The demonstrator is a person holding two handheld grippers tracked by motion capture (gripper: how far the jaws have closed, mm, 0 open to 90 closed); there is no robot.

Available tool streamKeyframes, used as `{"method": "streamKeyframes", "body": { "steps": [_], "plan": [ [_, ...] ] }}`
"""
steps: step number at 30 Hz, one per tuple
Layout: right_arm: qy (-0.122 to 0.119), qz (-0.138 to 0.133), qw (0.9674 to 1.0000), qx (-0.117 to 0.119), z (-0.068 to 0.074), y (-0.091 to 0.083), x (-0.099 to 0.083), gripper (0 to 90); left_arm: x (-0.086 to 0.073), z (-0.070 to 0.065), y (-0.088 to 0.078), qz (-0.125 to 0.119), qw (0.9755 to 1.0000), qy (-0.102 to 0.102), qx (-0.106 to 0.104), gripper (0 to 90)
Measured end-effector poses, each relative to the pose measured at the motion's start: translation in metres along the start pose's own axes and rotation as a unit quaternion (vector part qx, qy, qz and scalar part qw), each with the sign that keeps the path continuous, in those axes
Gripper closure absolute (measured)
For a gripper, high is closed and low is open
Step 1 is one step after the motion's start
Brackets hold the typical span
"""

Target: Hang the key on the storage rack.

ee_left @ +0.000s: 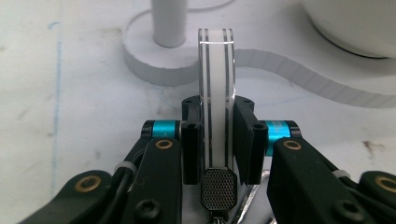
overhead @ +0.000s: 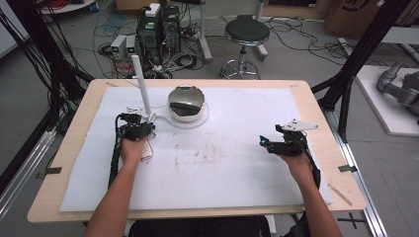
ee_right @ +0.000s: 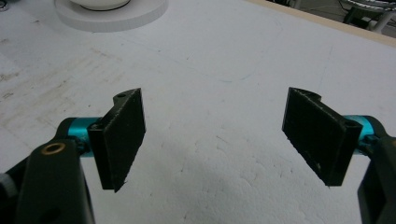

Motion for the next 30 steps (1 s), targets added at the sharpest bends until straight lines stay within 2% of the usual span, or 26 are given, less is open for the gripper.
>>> {"method": "streamKeyframes", "body": {
  "steps": [4, 6, 11, 13, 17, 20, 23, 26, 28, 30],
  "plan": [
    [0.001, 0.0, 1.0, -0.003, -0.002, -0.001, 0.0, 21.8, 0.003, -0.002, -0.01, -0.033, 0.998, -0.027, -0.047, 74.5],
    [0.0, 0.001, 1.0, -0.003, -0.001, -0.001, 0.0, 21.8, 0.007, -0.004, -0.019, -0.057, 0.9944, -0.038, -0.081, 74.6],
    [-0.003, 0.0, 1.0, -0.002, 0.0, -0.002, 0.0, 21.8, 0.016, -0.007, -0.041, -0.097, 0.9865, -0.04, -0.126, 74.6],
    [0.0, 0.0, 1.0, -0.001, 0.001, -0.002, 0.001, 21.8, 0.021, -0.008, -0.049, -0.115, 0.981, -0.043, -0.15, 74.6],
    [-0.002, -0.002, 1.0, -0.001, 0.001, -0.002, 0.001, 21.8, 0.032, -0.014, -0.065, -0.148, 0.9645, -0.052, -0.212, 74.6],
    [-0.004, -0.001, 1.0, -0.002, 0.001, -0.002, 0.001, 21.8, 0.042, -0.018, -0.075, -0.164, 0.9562, -0.046, -0.238, 74.6],
    [-0.003, -0.002, 1.0, -0.002, 0.001, -0.001, 0.002, 21.8, 0.053, -0.021, -0.085, -0.177, 0.9484, -0.043, -0.259, 74.6],
    [-0.003, -0.001, 1.0, 0.0, 0.002, -0.001, 0.002, 21.8, 0.063, -0.021, -0.091, -0.185, 0.944, -0.041, -0.27, 74.6],
    [-0.002, -0.001, 1.0, 0.0, 0.002, -0.001, 0.002, 21.8, 0.07, -0.02, -0.093, -0.194, 0.9383, -0.05, -0.282, 74.5],
    [-0.005, -0.004, 1.0, -0.001, 0.002, -0.001, 0.002, 21.9, 0.076, -0.017, -0.096, -0.194, 0.9355, -0.055, -0.29, 74.5]
  ]
}}
Point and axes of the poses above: each handheld gripper's, and its own axes: y roughly forward along the jaws, x roughly out of its top, z roughly to its left, the point moved 7 cm from there along y, roughly forward along the jaws, and after that the axes turned 5 degrees about -x, right-handed, at the moved point
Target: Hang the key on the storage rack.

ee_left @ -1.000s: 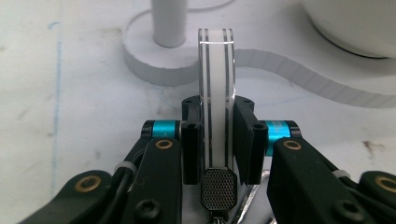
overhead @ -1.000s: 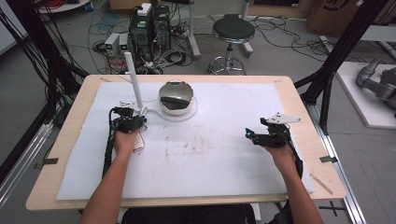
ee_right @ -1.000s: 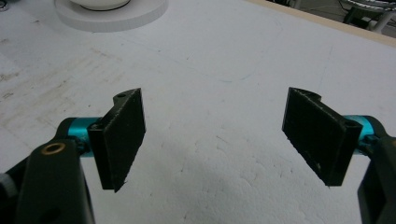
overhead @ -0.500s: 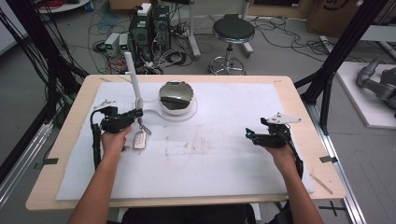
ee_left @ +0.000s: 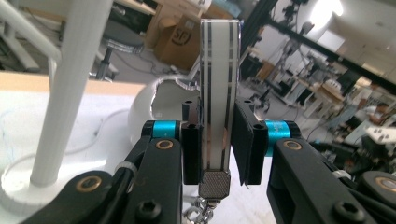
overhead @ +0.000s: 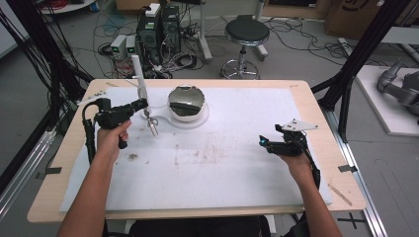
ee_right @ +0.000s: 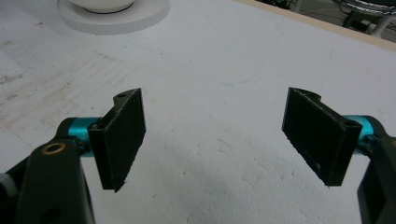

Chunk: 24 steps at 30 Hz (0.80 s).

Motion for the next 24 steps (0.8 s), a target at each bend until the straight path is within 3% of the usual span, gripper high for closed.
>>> {"method": "streamKeyframes", "body": {
  "steps": [5, 11, 17, 24],
  "plan": [
    [0.001, 0.001, 1.0, 0.001, 0.0, 0.0, 0.0, 21.8, 0.019, 0.005, -0.001, -0.017, 0.9994, -0.021, -0.019, 74.5],
    [0.001, 0.001, 1.0, 0.001, 0.0, 0.0, 0.0, 21.9, 0.029, 0.014, 0.0, -0.028, 0.9978, -0.047, -0.037, 74.6],
    [0.001, 0.002, 1.0, 0.003, -0.001, 0.0, -0.001, 21.8, 0.034, 0.025, -0.001, -0.049, 0.9945, -0.077, -0.051, 74.5],
    [0.004, 0.004, 1.0, 0.004, -0.001, 0.001, -0.002, 21.9, 0.031, 0.034, 0.006, -0.048, 0.9928, -0.097, -0.052, 74.5]
  ]
}}
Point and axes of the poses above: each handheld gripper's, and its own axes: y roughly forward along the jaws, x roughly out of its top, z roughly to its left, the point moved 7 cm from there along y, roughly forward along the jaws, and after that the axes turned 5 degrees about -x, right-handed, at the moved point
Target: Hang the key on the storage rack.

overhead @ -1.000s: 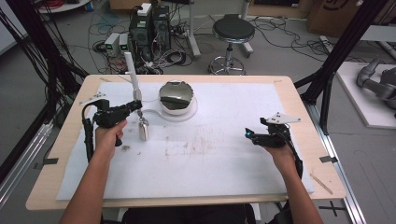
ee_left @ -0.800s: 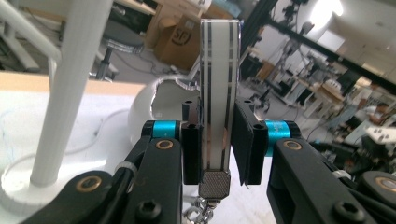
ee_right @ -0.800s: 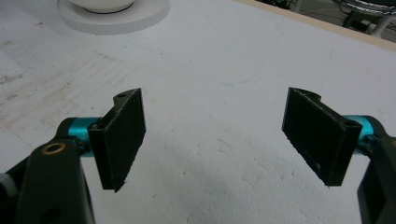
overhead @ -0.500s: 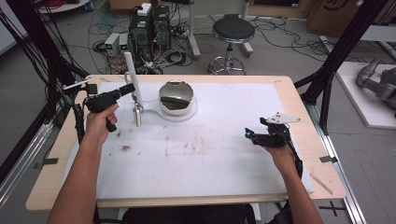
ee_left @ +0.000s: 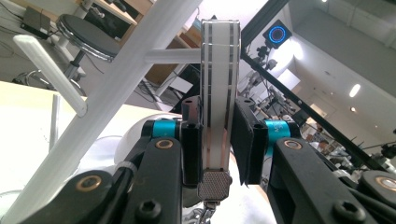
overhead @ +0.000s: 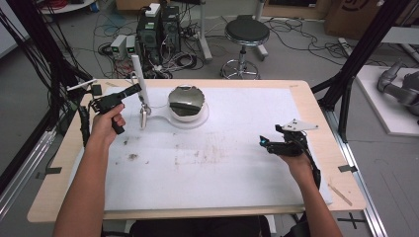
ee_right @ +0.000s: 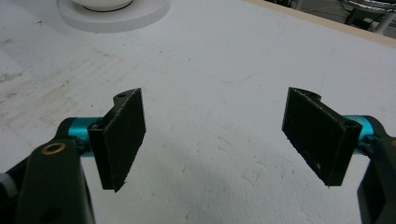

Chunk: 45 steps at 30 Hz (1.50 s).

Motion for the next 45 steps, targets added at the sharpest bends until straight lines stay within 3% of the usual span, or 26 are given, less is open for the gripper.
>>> {"method": "streamKeyframes", "body": {
  "steps": [10, 18, 23, 26, 30, 31, 35, 36, 37, 39, 41, 42, 45],
  "plan": [
    [-0.002, -0.002, 1.0, 0.001, 0.001, 0.001, 0.0, 21.9, 0.001, 0.004, 0.004, -0.001, 1.0, -0.003, 0.008, 74.1],
    [0.0, 0.0, 1.0, 0.002, 0.001, 0.0, 0.0, 21.9, 0.002, 0.01, 0.001, 0.002, 0.9988, 0.005, 0.048, 71.2],
    [-0.005, 0.0, 1.0, 0.001, 0.001, 0.0, 0.0, 21.9, 0.0, 0.014, -0.001, 0.015, 0.9946, 0.028, 0.099, 63.7],
    [-0.001, -0.001, 1.0, 0.0, 0.0, 0.0, 0.0, 21.8, -0.001, 0.012, -0.003, 0.019, 0.9901, 0.058, 0.126, 57.7],
    [-0.005, -0.001, 1.0, -0.001, -0.001, -0.001, 0.0, 21.9, -0.002, 0.01, -0.012, 0.023, 0.9789, 0.103, 0.175, 48.3],
    [-0.003, -0.002, 1.0, -0.001, 0.0, -0.001, 0.0, 21.9, -0.003, 0.008, -0.015, 0.022, 0.9767, 0.119, 0.177, 48.2],
    [-0.003, -0.004, 1.0, -0.002, 0.0, -0.002, 0.001, 21.9, -0.01, -0.007, -0.025, 0.012, 0.9696, 0.184, 0.161, 49.9],
    [-0.003, -0.005, 1.0, -0.003, -0.001, -0.002, 0.001, 21.9, -0.012, -0.012, -0.027, 0.012, 0.9668, 0.201, 0.157, 49.2],
    [-0.004, -0.004, 1.0, -0.004, -0.001, -0.002, 0.001, 21.9, -0.016, -0.016, -0.03, 0.014, 0.9632, 0.221, 0.152, 47.3],
    [-0.002, -0.004, 1.0, -0.004, -0.001, -0.003, 0.001, 21.8, -0.025, -0.029, -0.034, 0.016, 0.9529, 0.271, 0.136, 42.3],
    [-0.002, -0.006, 1.0, -0.006, -0.001, -0.003, 0.001, 21.8, -0.034, -0.035, -0.035, 0.025, 0.9463, 0.295, 0.13, 38.0],
    [-0.004, -0.006, 1.0, -0.006, -0.001, -0.003, 0.001, 21.8, -0.04, -0.037, -0.035, 0.036, 0.9449, 0.298, 0.132, 34.5],
    [-0.005, -0.007, 0.9999, -0.006, -0.001, -0.004, 0.002, 21.8, -0.056, -0.039, -0.037, 0.054, 0.947, 0.281, 0.146, 22.9]
  ]
}}
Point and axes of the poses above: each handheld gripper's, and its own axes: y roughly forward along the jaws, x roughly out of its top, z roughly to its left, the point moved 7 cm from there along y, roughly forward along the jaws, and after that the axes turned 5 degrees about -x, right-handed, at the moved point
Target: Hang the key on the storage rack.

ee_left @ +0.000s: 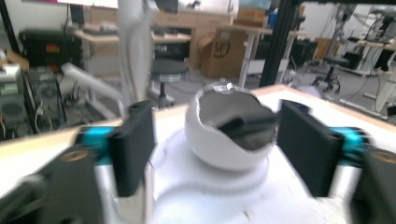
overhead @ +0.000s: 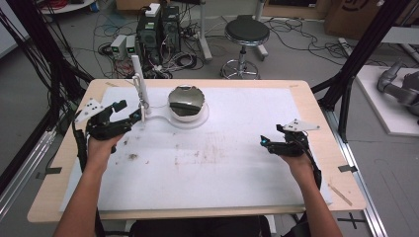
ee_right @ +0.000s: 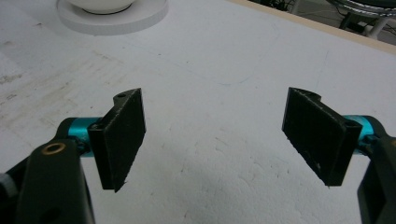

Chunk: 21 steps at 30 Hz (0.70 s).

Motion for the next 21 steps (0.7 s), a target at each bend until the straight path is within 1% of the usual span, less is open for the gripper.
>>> {"method": "streamKeyframes", "body": {
  "steps": [1, 5, 7, 8, 9, 11, 14, 17, 21],
  "plan": [
    [0.003, -0.001, 1.0, 0.0, 0.001, 0.0, 0.0, 21.8, -0.003, -0.002, -0.001, 0.0, 1.0, -0.002, 0.001, 17.9],
    [0.002, -0.001, 1.0, 0.001, 0.0, 0.0, 0.0, 21.8, -0.014, -0.01, -0.006, 0.003, 0.9999, 0.008, 0.007, 17.4],
    [0.002, 0.001, 1.0, 0.001, -0.001, 0.0, -0.001, 21.8, -0.019, -0.012, -0.008, 0.012, 0.9997, 0.013, 0.015, 17.4],
    [0.002, 0.002, 1.0, 0.001, -0.001, 0.0, -0.001, 21.8, -0.021, -0.012, -0.009, 0.02, 0.9996, 0.015, 0.015, 17.4],
    [0.002, 0.002, 1.0, 0.0, -0.002, 0.0, -0.002, 21.8, -0.021, -0.013, -0.01, 0.02, 0.9996, 0.015, 0.014, 17.6],
    [0.002, 0.001, 1.0, -0.001, -0.001, -0.001, -0.002, 21.8, -0.021, -0.014, -0.01, 0.014, 0.9997, 0.009, 0.015, 17.6],
    [-0.004, -0.001, 1.0, -0.003, -0.002, -0.002, -0.005, 21.7, -0.022, -0.015, -0.009, 0.019, 0.9996, 0.008, 0.019, 17.6],
    [0.004, -0.001, 1.0, -0.003, -0.005, -0.002, -0.007, 21.8, -0.025, -0.016, -0.007, 0.018, 0.9996, 0.002, 0.021, 17.6],
    [0.004, -0.002, 1.0, -0.002, -0.006, -0.002, -0.008, 21.8, -0.029, -0.014, -0.006, 0.02, 0.9994, -0.005, 0.026, 17.6]
  ]
}}
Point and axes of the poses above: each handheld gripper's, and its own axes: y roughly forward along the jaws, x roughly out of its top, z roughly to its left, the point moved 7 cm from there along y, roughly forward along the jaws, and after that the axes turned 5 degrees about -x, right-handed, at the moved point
